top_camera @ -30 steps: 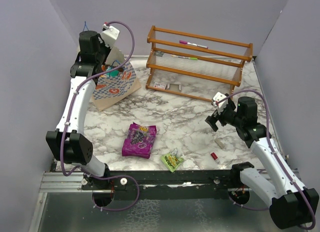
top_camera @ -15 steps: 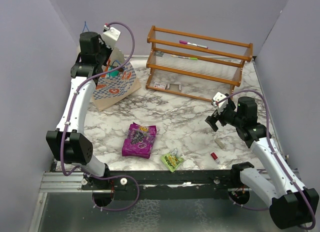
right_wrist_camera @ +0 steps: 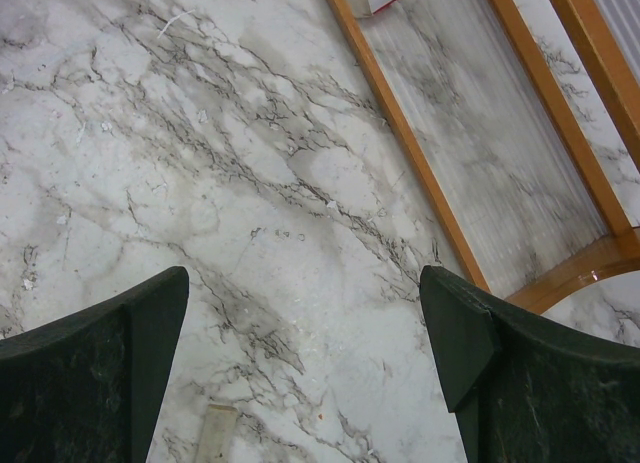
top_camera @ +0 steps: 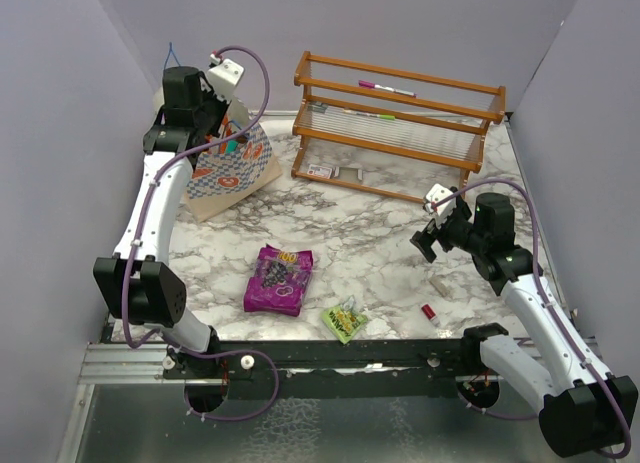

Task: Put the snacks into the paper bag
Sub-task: Place the snack in the paper bag.

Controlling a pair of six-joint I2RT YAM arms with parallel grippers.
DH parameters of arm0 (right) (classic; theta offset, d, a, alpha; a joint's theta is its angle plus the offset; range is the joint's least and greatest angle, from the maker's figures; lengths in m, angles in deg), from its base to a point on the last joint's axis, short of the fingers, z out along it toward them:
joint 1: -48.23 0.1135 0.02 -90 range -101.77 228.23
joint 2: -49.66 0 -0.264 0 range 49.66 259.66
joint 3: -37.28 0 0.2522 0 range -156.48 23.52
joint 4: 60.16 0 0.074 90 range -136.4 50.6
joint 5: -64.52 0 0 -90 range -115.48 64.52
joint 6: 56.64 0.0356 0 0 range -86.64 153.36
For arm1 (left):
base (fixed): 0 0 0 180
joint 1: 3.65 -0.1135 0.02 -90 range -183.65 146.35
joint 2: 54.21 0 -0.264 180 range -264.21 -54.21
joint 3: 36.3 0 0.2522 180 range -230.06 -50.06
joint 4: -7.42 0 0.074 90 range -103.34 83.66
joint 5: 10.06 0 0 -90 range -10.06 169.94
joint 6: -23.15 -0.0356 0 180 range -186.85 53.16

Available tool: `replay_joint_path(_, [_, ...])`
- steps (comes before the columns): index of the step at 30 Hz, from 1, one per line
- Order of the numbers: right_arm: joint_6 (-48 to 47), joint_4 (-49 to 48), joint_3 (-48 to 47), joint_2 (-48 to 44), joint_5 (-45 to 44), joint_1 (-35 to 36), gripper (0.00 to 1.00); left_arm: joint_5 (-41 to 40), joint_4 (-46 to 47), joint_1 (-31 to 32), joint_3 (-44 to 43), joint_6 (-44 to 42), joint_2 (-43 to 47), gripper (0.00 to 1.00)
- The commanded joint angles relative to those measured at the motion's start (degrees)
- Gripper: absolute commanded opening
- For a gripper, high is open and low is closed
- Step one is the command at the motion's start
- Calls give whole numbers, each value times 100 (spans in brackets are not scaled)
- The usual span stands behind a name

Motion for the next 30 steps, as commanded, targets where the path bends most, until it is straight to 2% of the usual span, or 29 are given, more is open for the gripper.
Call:
replay_joint_path(1, [-75,-108,78,-27,17,-48,99,335,6,-27,12,140,-43,0])
replay_joint_path(8, [-75,-107,65,7,14,-44,99,418,-112,-27,-65,134,-242,1])
replay_joint_path(16, [-65,-110,72,-6,-5,-44,99,616,-322,-27,-267,154,-405,11])
replay_joint_path(23, [-83,-115,78,7,-20,-45,99,608,-566,-27,-750,57,-545,28])
replay_joint_path(30, [-76,-124,87,-23,-42,-46,99,652,-807,-27,-1343,54,-685,54])
